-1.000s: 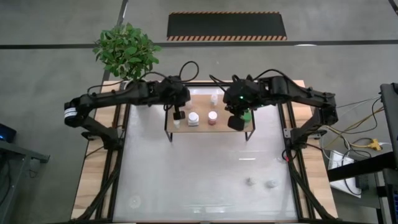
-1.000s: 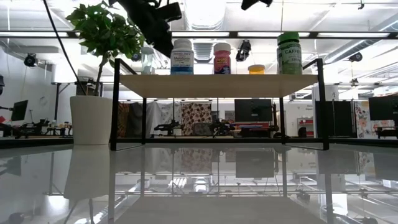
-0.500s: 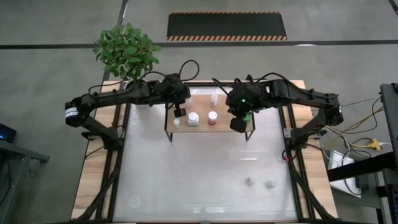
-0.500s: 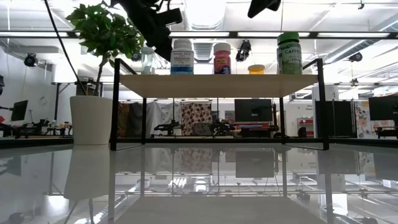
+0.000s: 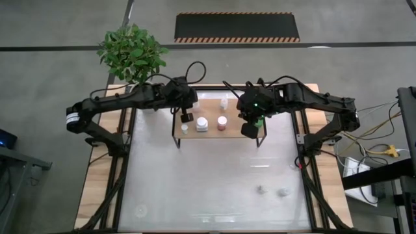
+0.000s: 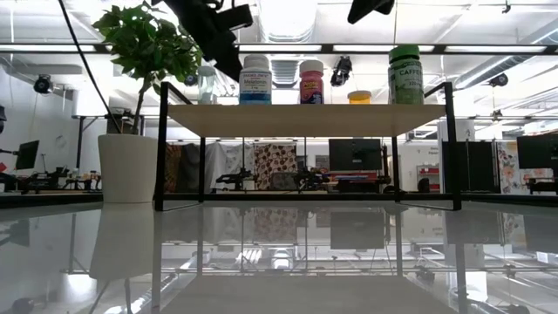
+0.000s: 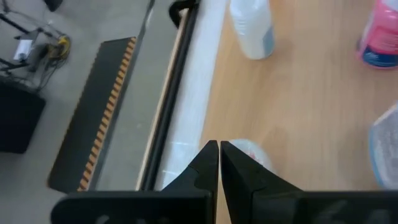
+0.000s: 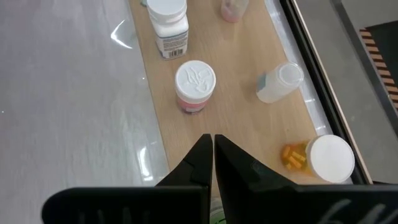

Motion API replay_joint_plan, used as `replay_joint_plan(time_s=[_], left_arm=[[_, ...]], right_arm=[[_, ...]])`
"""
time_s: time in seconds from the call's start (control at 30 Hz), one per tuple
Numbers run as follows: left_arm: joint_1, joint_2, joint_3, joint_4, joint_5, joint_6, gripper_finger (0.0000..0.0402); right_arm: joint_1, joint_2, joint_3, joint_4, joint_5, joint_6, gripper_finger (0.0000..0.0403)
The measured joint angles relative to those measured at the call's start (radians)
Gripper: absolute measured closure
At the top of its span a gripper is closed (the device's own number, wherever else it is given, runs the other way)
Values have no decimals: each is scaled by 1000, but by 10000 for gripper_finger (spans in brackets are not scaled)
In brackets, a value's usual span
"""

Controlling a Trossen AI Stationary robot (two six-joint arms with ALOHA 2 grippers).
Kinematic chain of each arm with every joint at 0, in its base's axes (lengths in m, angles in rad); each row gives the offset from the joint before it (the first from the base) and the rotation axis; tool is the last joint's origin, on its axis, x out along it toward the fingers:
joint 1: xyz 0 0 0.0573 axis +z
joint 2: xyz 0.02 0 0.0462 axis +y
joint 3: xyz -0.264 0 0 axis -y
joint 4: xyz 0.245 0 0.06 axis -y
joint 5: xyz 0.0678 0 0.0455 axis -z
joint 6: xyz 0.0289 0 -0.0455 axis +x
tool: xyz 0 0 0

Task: Pick and place medicine bottles onto shelf by color
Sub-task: Adjust the transparent pill bottle on the shelf

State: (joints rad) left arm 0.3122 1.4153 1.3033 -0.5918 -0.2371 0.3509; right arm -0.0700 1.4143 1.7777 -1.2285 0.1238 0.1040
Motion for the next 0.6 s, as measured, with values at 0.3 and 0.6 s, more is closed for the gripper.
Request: replay_joint_plan(time_s=[0.3, 0.6], left_arm=[[0, 18, -1, -4, 47, 0, 402], [1, 18, -1, -20, -65, 7, 402]], right_arm=[[0, 0, -7, 3, 0, 0, 394], [0, 0, -11, 7, 0, 0, 394]])
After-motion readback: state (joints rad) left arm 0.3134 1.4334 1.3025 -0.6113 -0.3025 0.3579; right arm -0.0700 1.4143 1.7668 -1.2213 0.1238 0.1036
